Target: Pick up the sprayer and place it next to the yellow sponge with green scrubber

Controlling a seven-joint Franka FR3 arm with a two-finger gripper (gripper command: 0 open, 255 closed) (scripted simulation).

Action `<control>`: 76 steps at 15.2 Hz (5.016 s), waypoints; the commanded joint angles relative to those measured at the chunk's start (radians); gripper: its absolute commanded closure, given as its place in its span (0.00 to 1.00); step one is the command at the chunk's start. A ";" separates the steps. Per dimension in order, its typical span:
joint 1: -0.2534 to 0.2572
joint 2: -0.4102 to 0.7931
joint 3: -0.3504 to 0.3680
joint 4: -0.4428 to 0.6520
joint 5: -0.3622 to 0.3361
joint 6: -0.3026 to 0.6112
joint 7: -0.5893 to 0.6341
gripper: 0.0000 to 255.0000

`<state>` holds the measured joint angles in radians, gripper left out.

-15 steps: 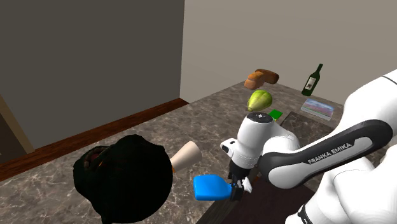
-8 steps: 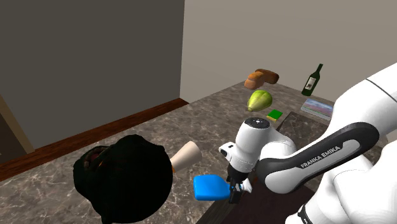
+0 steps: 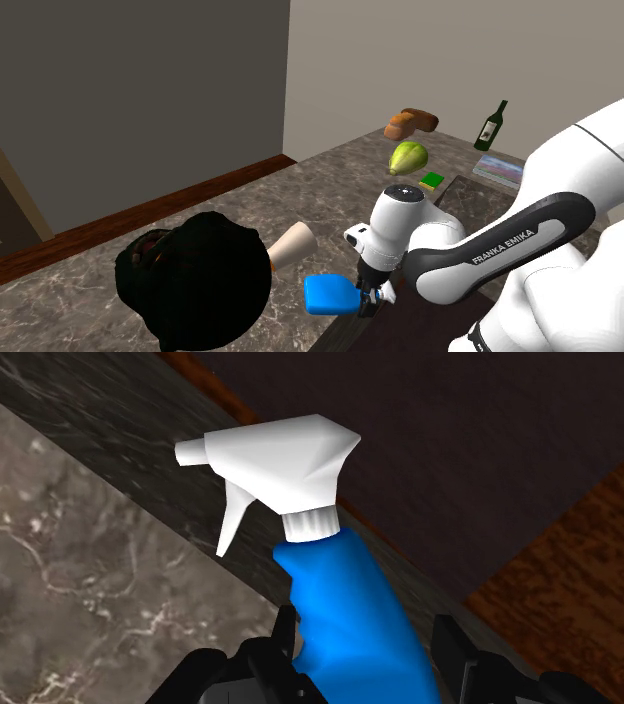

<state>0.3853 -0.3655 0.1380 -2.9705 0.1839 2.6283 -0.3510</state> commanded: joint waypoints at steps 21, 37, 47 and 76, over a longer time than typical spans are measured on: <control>-0.012 -0.255 -0.012 0.081 -0.031 -0.336 0.021 1.00; -0.274 -0.283 -0.317 0.117 -0.257 -0.415 -0.343 1.00; -0.384 -0.092 -0.540 0.287 -0.345 -0.390 -0.616 1.00; -0.560 0.706 -0.816 1.014 0.116 -0.458 -1.360 1.00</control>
<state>-0.1724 0.3334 -0.6807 -1.9514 0.2936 2.1590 -1.7064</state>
